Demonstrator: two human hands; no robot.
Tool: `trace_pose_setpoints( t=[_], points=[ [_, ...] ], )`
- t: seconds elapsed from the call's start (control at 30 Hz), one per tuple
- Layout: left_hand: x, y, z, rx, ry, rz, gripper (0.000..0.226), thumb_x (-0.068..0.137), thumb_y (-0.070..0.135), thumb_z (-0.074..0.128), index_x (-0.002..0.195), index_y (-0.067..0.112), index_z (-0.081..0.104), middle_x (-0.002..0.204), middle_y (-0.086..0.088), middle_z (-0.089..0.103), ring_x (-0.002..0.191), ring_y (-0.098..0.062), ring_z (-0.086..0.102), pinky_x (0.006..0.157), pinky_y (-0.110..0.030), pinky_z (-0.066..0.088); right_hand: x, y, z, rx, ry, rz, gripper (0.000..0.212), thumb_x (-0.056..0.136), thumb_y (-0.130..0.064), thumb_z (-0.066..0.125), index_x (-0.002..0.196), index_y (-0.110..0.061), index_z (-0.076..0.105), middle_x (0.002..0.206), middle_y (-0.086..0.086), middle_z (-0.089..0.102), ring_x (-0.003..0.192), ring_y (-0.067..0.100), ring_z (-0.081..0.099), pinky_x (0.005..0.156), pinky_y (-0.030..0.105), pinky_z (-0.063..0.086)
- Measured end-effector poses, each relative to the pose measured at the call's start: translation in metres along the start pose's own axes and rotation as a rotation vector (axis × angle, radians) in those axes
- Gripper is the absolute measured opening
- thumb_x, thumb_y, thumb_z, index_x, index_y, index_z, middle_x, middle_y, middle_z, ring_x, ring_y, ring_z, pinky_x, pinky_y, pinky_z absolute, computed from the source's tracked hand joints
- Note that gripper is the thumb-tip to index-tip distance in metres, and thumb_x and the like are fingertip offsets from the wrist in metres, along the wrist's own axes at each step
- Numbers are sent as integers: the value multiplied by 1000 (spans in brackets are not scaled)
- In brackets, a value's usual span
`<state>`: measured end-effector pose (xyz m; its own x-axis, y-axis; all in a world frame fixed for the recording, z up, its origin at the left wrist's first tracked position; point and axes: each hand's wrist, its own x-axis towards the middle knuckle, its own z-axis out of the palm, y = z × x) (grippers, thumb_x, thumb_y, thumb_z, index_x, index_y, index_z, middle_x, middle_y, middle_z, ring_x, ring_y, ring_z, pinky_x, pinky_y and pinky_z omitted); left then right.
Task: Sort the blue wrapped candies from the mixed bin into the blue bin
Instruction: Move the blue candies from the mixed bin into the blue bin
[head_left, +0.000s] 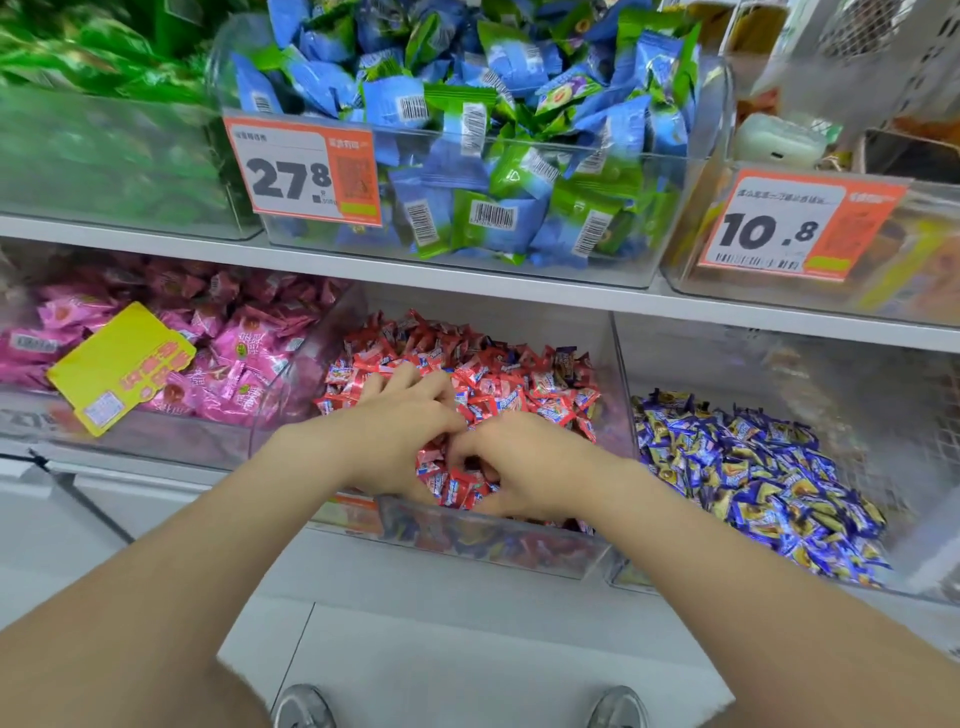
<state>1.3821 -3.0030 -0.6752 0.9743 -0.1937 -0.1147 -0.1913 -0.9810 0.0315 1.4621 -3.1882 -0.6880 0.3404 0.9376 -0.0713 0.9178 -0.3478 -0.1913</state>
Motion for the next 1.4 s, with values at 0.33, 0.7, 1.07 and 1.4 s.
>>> trace_pose_setpoints(
  t=[0.33,0.7,1.07,1.4],
  points=[
    [0,-26,-5,-52,75,-56,38,72,42,92,98,41,65,115,20,42,110,-14,37,85,-38,30,-2,20,-20,-248,164,206,28,86,-45,81,110,-33,72,105,-9,73,106,22,67,91,38,46],
    [-9,-7,-11,-403,114,128,27,69,32,86,92,40,75,100,21,66,100,-5,58,88,-32,49,-7,2,-11,-121,-45,211,26,83,-41,76,81,-16,71,68,-6,64,75,23,64,71,38,58],
    [7,6,-2,104,-81,93,28,80,47,84,107,43,75,94,16,50,94,-12,36,80,-38,25,-2,-16,-13,-200,-114,268,20,80,-27,84,93,-19,71,85,2,62,83,30,62,63,32,41],
    [0,-6,0,35,-74,5,30,93,22,67,112,45,71,106,14,47,105,-15,34,84,-40,22,-15,10,-19,-124,17,280,16,77,-30,73,82,-16,70,74,0,69,80,26,65,69,40,58]
  ],
)
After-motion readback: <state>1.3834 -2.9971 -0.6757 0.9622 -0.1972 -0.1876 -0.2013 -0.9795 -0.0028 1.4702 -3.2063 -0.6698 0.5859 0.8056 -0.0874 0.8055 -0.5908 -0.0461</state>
